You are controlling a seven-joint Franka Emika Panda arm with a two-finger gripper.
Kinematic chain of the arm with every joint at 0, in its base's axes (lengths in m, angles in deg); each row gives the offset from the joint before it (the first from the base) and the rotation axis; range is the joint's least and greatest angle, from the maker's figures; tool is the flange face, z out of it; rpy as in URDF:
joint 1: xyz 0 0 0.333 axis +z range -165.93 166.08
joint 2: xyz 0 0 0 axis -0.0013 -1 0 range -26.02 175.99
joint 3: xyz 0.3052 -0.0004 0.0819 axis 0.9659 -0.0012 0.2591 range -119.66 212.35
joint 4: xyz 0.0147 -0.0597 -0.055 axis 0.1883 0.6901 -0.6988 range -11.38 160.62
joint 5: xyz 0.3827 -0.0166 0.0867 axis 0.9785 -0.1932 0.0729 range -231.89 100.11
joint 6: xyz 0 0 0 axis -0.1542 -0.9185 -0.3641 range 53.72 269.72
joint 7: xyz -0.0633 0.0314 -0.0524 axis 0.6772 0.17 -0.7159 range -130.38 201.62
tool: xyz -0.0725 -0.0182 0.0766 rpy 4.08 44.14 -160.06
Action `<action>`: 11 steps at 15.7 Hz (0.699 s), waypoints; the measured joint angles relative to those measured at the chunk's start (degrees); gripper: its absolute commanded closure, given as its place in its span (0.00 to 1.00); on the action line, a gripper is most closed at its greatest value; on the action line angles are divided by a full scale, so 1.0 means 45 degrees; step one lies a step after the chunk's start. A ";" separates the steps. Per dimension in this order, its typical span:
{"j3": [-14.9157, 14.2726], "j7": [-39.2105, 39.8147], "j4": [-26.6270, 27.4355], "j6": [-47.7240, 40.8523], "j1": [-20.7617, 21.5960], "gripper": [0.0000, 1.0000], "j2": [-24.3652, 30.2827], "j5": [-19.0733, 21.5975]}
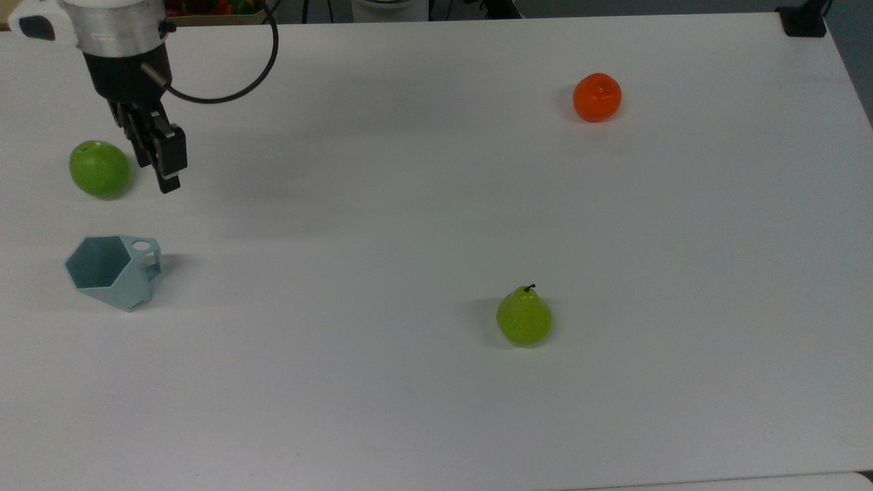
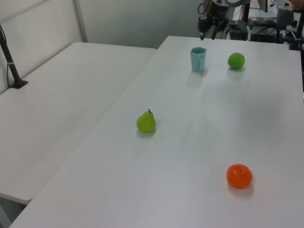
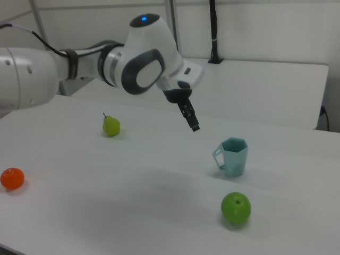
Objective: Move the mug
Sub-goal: 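Move the gripper over the pale blue hexagonal mug and lower it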
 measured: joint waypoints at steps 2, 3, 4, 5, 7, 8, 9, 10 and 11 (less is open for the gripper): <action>-0.0004 -0.0365 -0.0004 0.0646 -0.0069 0.43 -0.0519 0.0000; -0.0004 -0.0488 -0.0006 0.0951 -0.0099 0.43 -0.0771 0.0000; -0.0005 -0.0608 -0.0011 0.1236 -0.0123 0.43 -0.1024 0.0000; -0.0008 -0.0721 -0.0016 0.1466 -0.0140 0.43 -0.1235 0.0000; -0.0036 -0.0882 -0.0025 0.1755 -0.0185 0.43 -0.1613 0.0000; -0.0041 -0.0911 -0.0031 0.1845 -0.0222 0.43 -0.1761 0.0000; -0.0042 -0.0917 -0.0036 0.1931 -0.0263 0.43 -0.1886 0.0000; -0.0043 -0.0917 -0.0042 0.1984 -0.0292 0.43 -0.2000 0.0000; -0.0044 -0.0918 -0.0047 0.2034 -0.0304 0.43 -0.2099 0.0000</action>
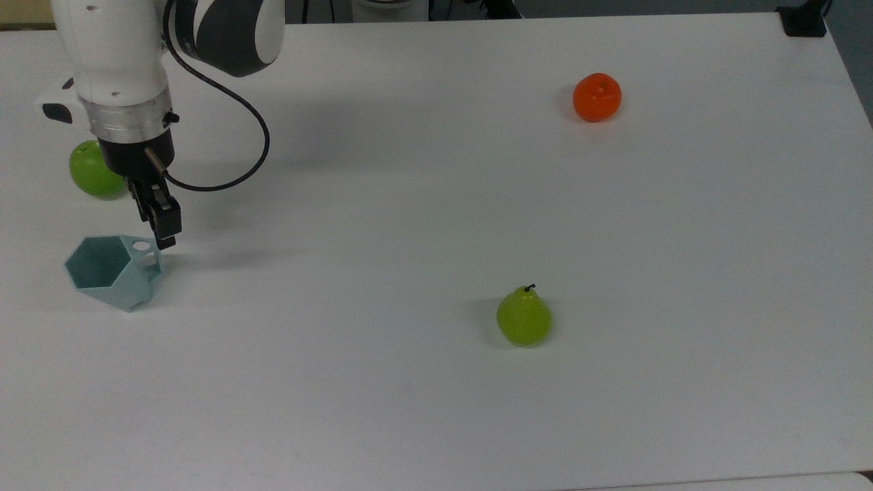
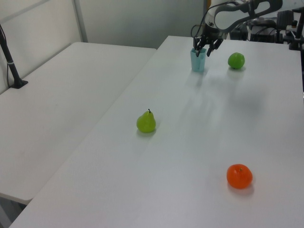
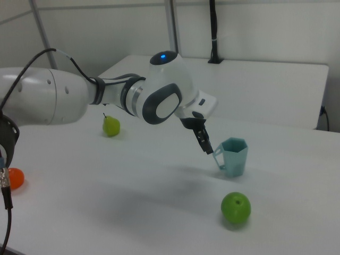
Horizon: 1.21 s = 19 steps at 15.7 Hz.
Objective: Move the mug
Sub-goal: 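Move the gripper over the pale blue hexagonal mug and lower it, then close the gripper on the mug's rim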
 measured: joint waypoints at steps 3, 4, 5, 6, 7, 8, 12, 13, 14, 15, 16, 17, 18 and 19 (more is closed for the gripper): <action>-0.0003 0.0000 -0.0010 0.0084 -0.0005 0.42 -0.0247 0.0000; -0.0012 0.0000 -0.0014 0.0088 -0.0013 0.42 -0.0309 0.0000; -0.0023 0.0000 -0.0018 0.0088 -0.0020 0.42 -0.0382 0.0000; -0.0034 0.0000 -0.0022 0.0088 -0.0026 0.42 -0.0471 -0.0001; -0.0040 0.0000 -0.0027 0.0156 -0.0035 0.42 -0.0566 -0.0001; -0.0045 0.0000 -0.0028 0.0333 -0.0056 0.42 -0.0640 -0.0001; -0.0047 0.0000 -0.0052 0.0747 -0.0232 0.41 -0.0914 -0.0001; -0.0047 0.0000 -0.0054 0.0955 -0.0247 0.41 -0.0984 -0.0002; -0.0047 0.0000 -0.0062 0.1093 -0.0253 0.41 -0.1050 -0.0014; -0.0047 0.0000 -0.0081 0.1162 -0.0255 0.42 -0.1125 -0.0026; -0.0046 0.0000 -0.0097 0.1185 -0.0255 0.42 -0.1205 -0.0033; -0.0046 0.0000 -0.0105 0.1227 -0.0261 0.42 -0.1282 -0.0037; -0.0047 0.0000 -0.0110 0.1363 -0.0274 0.43 -0.1339 -0.0058; -0.0047 0.0000 -0.0114 0.1541 -0.0289 0.43 -0.1381 -0.0095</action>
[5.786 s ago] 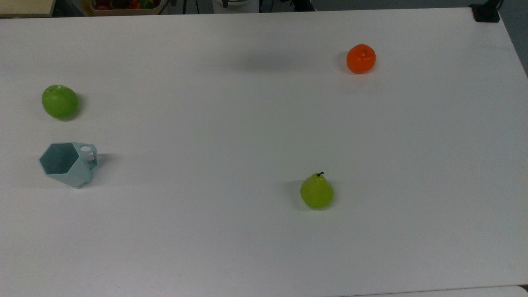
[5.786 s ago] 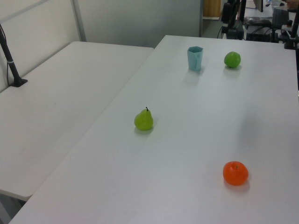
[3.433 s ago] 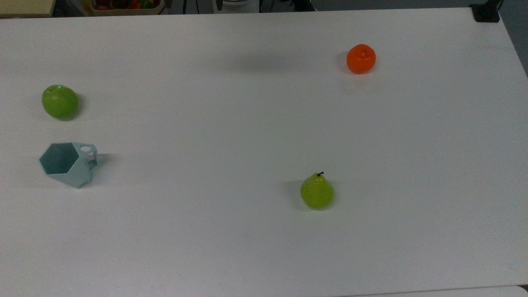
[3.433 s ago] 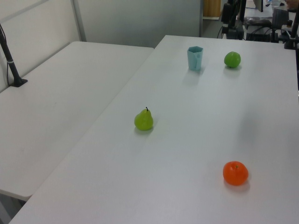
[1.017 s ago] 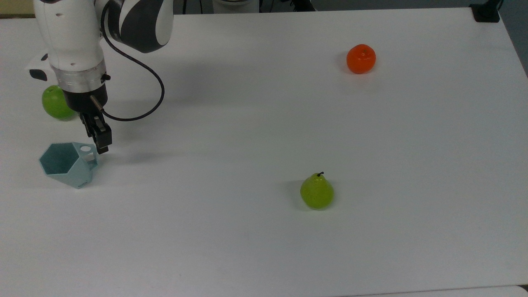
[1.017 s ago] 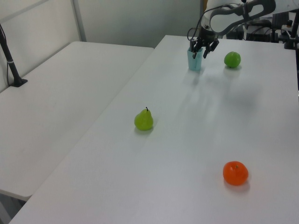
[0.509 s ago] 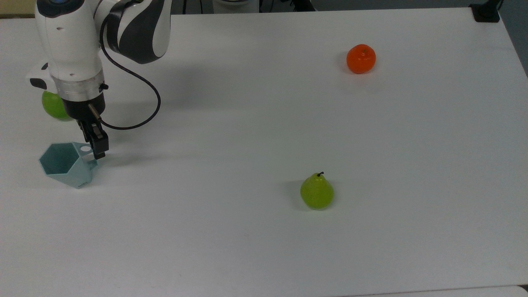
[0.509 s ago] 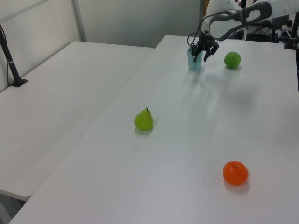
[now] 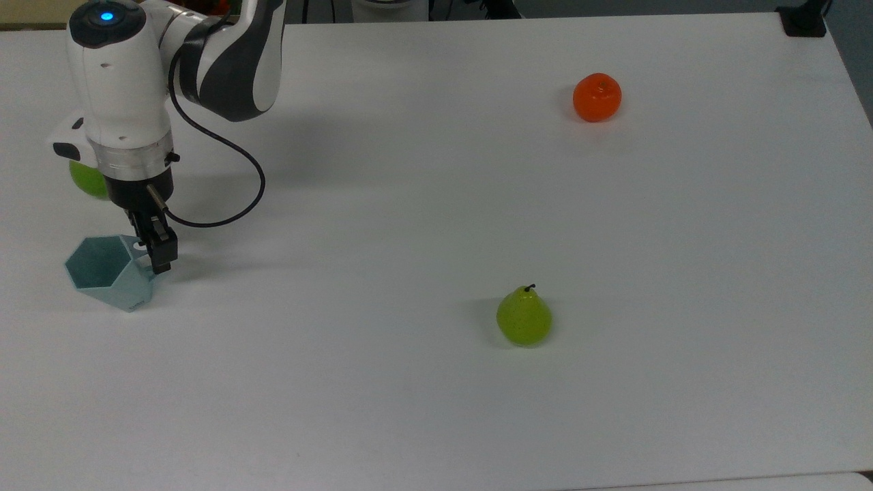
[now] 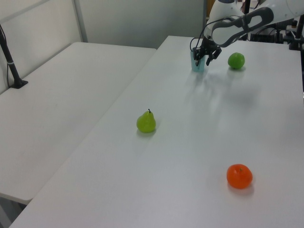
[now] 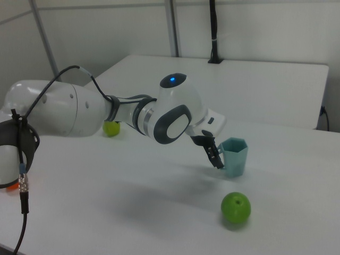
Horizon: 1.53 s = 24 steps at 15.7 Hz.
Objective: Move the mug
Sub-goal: 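Close the gripper on the mug's rim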
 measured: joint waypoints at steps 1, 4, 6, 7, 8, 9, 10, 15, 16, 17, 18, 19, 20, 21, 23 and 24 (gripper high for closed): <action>0.0000 0.0000 -0.0004 0.0159 -0.0013 0.44 -0.0041 -0.0030; -0.0001 0.0001 -0.0006 0.0516 -0.0019 0.51 -0.0203 -0.0079; -0.0001 0.0001 -0.0009 0.0667 -0.0028 0.56 -0.0269 -0.0313; -0.0002 0.0000 -0.0012 0.0676 -0.0032 0.60 -0.0296 -0.0414; -0.0002 0.0001 -0.0013 0.0677 -0.0034 0.64 -0.0328 -0.0478; -0.0002 0.0000 -0.0014 0.0678 -0.0034 0.68 -0.0363 -0.0544; -0.0002 0.0001 -0.0020 0.0679 -0.0034 0.71 -0.0394 -0.0648; -0.0006 0.0001 -0.0051 0.0699 -0.0034 0.91 -0.0454 -0.0947; -0.0008 0.0001 -0.0069 0.0701 -0.0037 0.93 -0.0457 -0.0961; -0.0007 0.0001 -0.0070 0.0701 -0.0037 0.93 -0.0460 -0.0997; -0.0007 0.0001 -0.0070 0.0701 -0.0037 0.93 -0.0462 -0.1043; -0.0007 0.0001 -0.0070 0.0701 -0.0036 0.94 -0.0465 -0.1082; -0.0007 0.0001 -0.0071 0.0701 -0.0036 0.95 -0.0466 -0.1100; -0.0007 0.0002 -0.0070 0.0701 -0.0036 0.96 -0.0467 -0.1115; -0.0007 0.0002 -0.0070 0.0701 -0.0036 1.00 -0.0469 -0.1184; -0.0007 0.0003 -0.0072 0.0701 -0.0036 1.00 -0.0470 -0.1193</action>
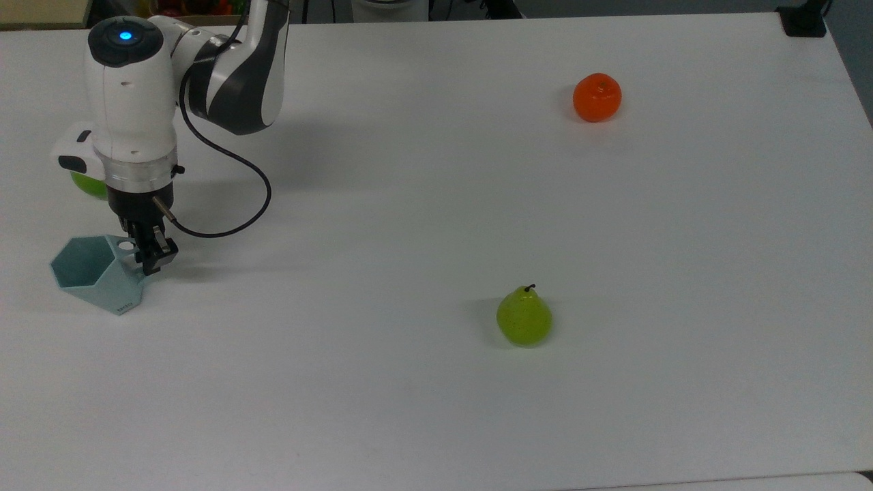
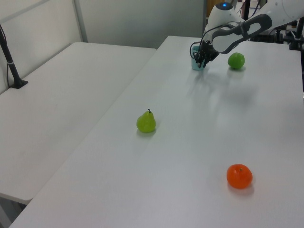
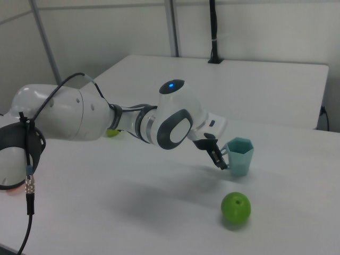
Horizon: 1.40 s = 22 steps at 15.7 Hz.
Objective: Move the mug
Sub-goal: 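Close the gripper on the mug's rim, then lift the mug and carry it toward the orange tangerine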
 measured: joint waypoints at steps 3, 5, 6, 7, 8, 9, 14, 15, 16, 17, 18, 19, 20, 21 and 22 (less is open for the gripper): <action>0.0000 0.0004 -0.0104 0.0001 0.0000 1.00 0.0004 -0.0143; 0.0000 0.0004 -0.0232 0.0001 0.0000 1.00 0.0035 -0.0195; 0.0000 0.0004 -0.0294 0.0001 0.0000 1.00 0.0060 -0.0210; 0.0000 0.0004 -0.0332 0.0001 0.0000 1.00 0.0089 -0.0221; 0.0000 0.0004 -0.0368 0.0002 0.0000 1.00 0.0132 -0.0224; 0.0001 0.0004 -0.0409 0.0010 0.0002 1.00 0.0201 -0.0224; 0.0157 0.0009 -0.0508 -0.0033 0.0210 1.00 0.1589 -0.0225; 0.0285 0.0021 -0.0504 -0.0202 0.0266 1.00 0.1953 -0.0225; 0.0472 0.0073 -0.0502 -0.0528 0.0324 1.00 0.2373 -0.0225; 0.0691 0.0192 -0.0499 -0.0935 0.0372 1.00 0.2787 -0.0225; 0.0927 0.0315 -0.0492 -0.1390 0.0399 1.00 0.3184 -0.0225; 0.1169 0.0462 -0.0484 -0.1896 0.0415 1.00 0.3581 -0.0225; 0.1401 0.0601 -0.0475 -0.2413 0.0436 1.00 0.3956 -0.0225; 0.1633 0.0779 -0.0458 -0.2929 0.0465 1.00 0.4310 -0.0225; 0.1877 0.0972 -0.0439 -0.3453 0.0488 1.00 0.4634 -0.0224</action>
